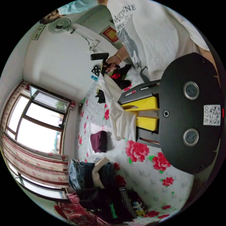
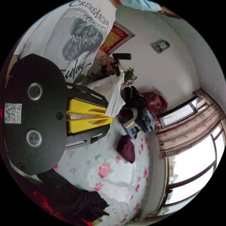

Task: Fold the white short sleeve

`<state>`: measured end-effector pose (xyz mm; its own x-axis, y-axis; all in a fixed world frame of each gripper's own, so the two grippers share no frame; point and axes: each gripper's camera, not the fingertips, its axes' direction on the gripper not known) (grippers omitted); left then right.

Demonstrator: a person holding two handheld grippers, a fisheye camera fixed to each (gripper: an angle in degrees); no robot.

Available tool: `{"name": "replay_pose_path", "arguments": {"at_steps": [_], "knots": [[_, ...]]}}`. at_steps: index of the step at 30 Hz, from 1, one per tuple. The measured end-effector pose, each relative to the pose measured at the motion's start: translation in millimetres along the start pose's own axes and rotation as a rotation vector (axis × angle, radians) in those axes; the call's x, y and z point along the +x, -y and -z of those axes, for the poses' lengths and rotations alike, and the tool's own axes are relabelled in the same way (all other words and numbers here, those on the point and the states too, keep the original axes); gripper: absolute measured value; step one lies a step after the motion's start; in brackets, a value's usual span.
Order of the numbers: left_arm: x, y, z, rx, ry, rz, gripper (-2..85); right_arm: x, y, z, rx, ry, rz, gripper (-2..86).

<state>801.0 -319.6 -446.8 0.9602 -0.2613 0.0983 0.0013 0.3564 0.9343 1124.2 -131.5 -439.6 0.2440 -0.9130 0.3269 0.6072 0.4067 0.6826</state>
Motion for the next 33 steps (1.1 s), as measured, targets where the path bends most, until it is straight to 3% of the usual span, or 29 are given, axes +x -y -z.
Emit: {"name": "replay_pose_path", "arguments": {"at_steps": [7,10,15,20,23,25,28,33], "knots": [[61.0,41.3,57.0,0.172,-0.154,-0.316,-0.8,-106.3,18.7,145.0,0.315,-0.304,0.299,4.4],[87.5,62.3,86.9,0.258,-0.107,-0.453,-0.8,-122.1,26.3,183.5,0.441,-0.346,0.338,4.3],[89.4,118.7,88.5,0.316,0.069,-0.448,-0.6,-100.3,64.6,191.9,0.469,-0.321,0.339,4.5],[20.0,198.1,-2.6,0.230,0.304,-0.270,1.7,-28.5,122.0,117.3,0.329,-0.439,0.213,6.0],[-74.0,221.8,-99.7,-0.047,0.380,0.064,9.2,50.4,130.8,40.4,0.131,-0.528,0.023,7.7],[-114.7,199.7,-141.4,-0.160,0.478,0.182,11.7,109.2,96.5,-11.5,-0.050,-0.526,-0.094,7.7],[-147.9,128.0,-182.0,-0.241,0.540,0.253,12.9,144.9,10.0,-47.3,-0.150,-0.508,-0.134,7.7],[-153.2,-54.3,-246.8,-0.473,0.408,0.410,12.6,178.5,-165.0,-93.0,-0.376,-0.355,-0.332,8.1]]}}
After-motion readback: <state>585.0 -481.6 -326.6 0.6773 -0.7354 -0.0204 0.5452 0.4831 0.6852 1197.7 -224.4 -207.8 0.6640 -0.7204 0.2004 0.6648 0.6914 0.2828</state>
